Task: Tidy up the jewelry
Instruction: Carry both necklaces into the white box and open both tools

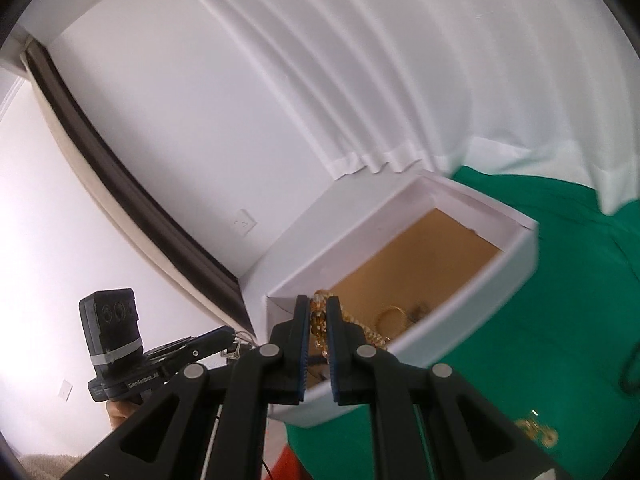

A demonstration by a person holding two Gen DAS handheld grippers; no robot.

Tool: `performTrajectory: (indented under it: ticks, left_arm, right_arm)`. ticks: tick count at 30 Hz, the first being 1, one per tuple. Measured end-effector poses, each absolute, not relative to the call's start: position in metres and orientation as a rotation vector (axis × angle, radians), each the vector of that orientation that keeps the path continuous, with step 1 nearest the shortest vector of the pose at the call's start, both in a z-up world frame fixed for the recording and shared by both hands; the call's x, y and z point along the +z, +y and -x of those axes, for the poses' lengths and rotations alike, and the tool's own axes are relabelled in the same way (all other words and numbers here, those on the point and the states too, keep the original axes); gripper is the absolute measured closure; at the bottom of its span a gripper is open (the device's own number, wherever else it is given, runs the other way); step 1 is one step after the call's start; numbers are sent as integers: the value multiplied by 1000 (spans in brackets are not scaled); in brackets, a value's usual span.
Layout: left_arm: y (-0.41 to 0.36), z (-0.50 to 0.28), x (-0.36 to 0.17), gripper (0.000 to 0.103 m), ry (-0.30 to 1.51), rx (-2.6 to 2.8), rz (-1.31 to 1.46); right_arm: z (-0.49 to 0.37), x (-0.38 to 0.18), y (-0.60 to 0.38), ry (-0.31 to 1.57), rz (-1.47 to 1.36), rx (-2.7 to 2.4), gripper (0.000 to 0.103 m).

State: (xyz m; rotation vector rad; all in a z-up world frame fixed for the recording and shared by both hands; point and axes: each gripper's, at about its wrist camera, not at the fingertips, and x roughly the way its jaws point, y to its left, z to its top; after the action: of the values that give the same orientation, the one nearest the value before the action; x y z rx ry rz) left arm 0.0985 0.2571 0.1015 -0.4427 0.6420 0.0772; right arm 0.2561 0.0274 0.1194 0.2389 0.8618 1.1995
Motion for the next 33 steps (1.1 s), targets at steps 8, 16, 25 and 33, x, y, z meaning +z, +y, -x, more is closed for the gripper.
performTrajectory:
  ticks: [8,16,25,33]
  left_arm:
    - [323,-123,66,95,692,238,444]
    - [383,-152,-10,95,808,362,488]
    - [403,-154,-61,41,890,478,450]
    - [360,-128,-34,14,804,502,332]
  right_arm:
    - [-278,88,126,927,-169,1244,95]
    - [-295,2,235,1069,-47,1203,95]
    - [-296,-60,281,1168,87,1042,87]
    - [-280,-7,230,999,119,991,38]
